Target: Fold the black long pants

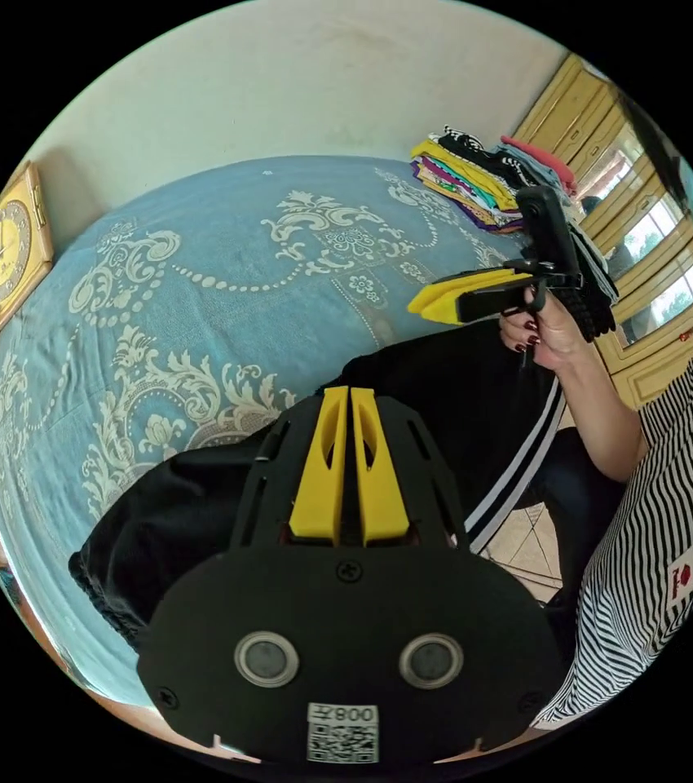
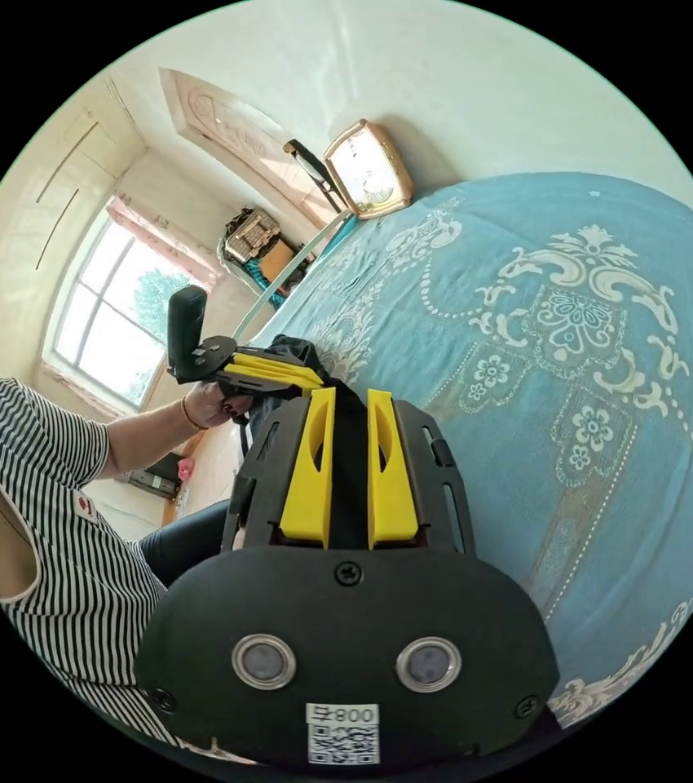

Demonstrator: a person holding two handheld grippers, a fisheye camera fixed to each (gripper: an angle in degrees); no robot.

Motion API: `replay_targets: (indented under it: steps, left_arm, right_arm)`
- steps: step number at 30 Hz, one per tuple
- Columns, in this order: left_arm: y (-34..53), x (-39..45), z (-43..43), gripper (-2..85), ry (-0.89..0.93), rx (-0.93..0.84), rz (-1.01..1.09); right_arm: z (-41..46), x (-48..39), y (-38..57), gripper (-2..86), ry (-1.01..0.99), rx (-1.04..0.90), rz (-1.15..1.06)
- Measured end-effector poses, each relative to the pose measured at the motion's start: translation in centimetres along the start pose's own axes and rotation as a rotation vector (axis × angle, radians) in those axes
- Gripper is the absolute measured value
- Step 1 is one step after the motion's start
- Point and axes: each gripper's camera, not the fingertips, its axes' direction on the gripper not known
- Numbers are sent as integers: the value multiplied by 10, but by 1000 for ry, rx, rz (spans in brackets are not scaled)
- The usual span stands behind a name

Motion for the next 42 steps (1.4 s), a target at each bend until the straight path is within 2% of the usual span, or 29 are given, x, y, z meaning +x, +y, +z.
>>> replay_targets:
  steps: [3, 7, 11, 16, 19, 25, 32, 38, 42]
  left_arm:
    - [17, 8, -21, 6, -6, 5, -4]
    - [31, 14, -41, 11, -2, -18, -21]
    - [33, 18, -62, 24, -15, -30, -28]
    - [22, 11, -91, 72, 48, 34, -79]
    - [5, 3, -93, 91, 107, -8, -102]
    - [-15, 14, -85, 36, -40, -191, -82]
    - [-11, 32, -136, 15, -93, -54, -82]
    - [-18, 38, -162, 11, -131, 26, -86]
    - [-26, 36, -164, 11, -156, 39, -88]
  right_arm:
    - [21, -10, -15, 69, 9, -69, -60]
    - [61, -18, -31, 58, -62, -287, -106]
    - [72, -30, -37, 46, -28, -339, -165]
    - [92, -23, -47, 40, -115, -384, -134]
    - [96, -24, -55, 40, -105, -399, -144]
    - [106, -23, -66, 38, -125, -423, -153]
    - [98, -15, -78, 29, -153, -360, -118]
    - [68, 4, -86, 19, -134, -175, -19]
    - [49, 10, -88, 11, -23, -101, 30]
